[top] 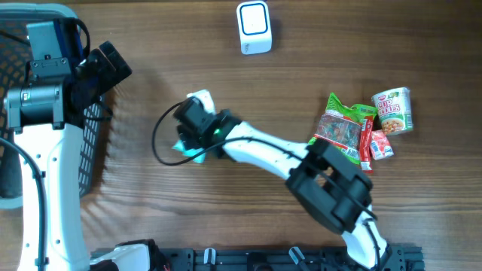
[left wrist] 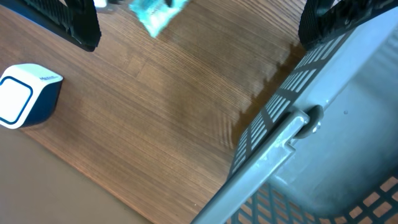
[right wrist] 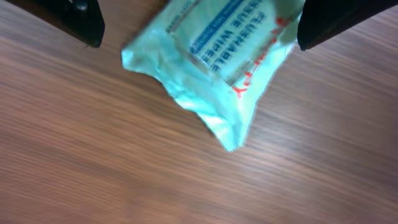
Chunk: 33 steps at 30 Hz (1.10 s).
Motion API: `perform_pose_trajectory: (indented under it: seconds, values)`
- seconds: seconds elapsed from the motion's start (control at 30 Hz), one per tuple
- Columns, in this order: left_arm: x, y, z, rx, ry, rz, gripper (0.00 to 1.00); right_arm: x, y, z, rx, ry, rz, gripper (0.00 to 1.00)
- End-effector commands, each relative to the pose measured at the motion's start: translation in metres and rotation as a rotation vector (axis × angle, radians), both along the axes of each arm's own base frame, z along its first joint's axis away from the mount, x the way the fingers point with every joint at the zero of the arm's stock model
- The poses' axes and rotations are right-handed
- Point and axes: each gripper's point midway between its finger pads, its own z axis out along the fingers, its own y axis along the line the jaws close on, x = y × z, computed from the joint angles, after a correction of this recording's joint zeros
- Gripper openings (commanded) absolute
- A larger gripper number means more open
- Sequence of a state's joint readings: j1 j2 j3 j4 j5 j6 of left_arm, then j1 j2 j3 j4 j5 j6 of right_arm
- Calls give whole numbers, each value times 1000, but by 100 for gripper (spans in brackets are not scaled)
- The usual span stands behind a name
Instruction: Scan the item barcode
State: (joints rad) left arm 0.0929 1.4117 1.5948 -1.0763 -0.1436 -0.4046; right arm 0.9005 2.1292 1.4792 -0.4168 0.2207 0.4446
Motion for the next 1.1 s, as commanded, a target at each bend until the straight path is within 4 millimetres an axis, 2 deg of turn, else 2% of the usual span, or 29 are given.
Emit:
perform_pose_trajectory:
  seconds: [0.0, 0.07, 0.1, 0.13, 0.2, 0.23, 0.27, 0.3, 0.33, 0.4, 0.47, 0.5, 0.57, 0.6, 0.63, 0.77, 0.83, 0.9, 0.97, 1.07]
  values:
    - [0, 2, 6, 6, -17, -1, 100, 6, -46, 13, -131, 21, 18, 100]
    - [0, 2, 6, 6, -17, -1, 100, 7, -81, 8, -165, 115, -38, 100]
    - [0, 2, 6, 6, -17, -1, 100, 7, -81, 14, -134, 135, -37, 100]
    - [0, 2, 6, 6, -17, -1, 100, 8, -81, 27, -75, 149, -35, 100]
    - [0, 2, 6, 6, -17, -1, 100, 10, -77, 66, 32, 125, -22, 100]
    - [0, 2, 6, 6, -17, -1, 100, 3, -70, 88, 102, 126, 8, 100]
    - [0, 2, 6, 6, -17, -1, 100, -5, -64, 96, 140, 148, 39, 100]
    - [0, 2, 6, 6, -17, -1, 100, -14, -65, 95, 144, 186, 56, 95]
    - [0, 2, 6, 6, -17, -1, 100, -24, -66, 90, 140, 239, 49, 69]
    - [0, 2, 6, 6, -17, -1, 100, -37, -73, 70, 115, 319, -38, 47]
    - [0, 2, 6, 6, -17, -1, 100, -42, -86, 46, 73, 331, -148, 47]
    - [0, 2, 6, 6, -17, -1, 100, -47, -92, 34, 69, 344, -195, 56]
    - [0, 2, 6, 6, -17, -1, 100, -54, -89, 18, 117, 379, -234, 61]
    - [0, 2, 6, 6, -17, -1, 100, -56, -82, 11, 160, 384, -212, 66]
    - [0, 2, 6, 6, -17, -1, 100, -56, -77, 5, 180, 370, -214, 71]
    - [0, 2, 6, 6, -17, -1, 100, -48, -67, -3, 173, 278, -234, 72]
    - [0, 2, 6, 6, -17, -1, 100, -44, -73, -4, 120, 216, -265, 75]
    - [0, 2, 6, 6, -17, -1, 100, -43, -76, -6, 92, 179, -288, 75]
    - [0, 2, 6, 6, -17, -1, 100, -40, -81, -19, 50, 164, -306, 68]
    - [0, 2, 6, 6, -17, -1, 100, -43, -75, -29, 61, 195, -292, 55]
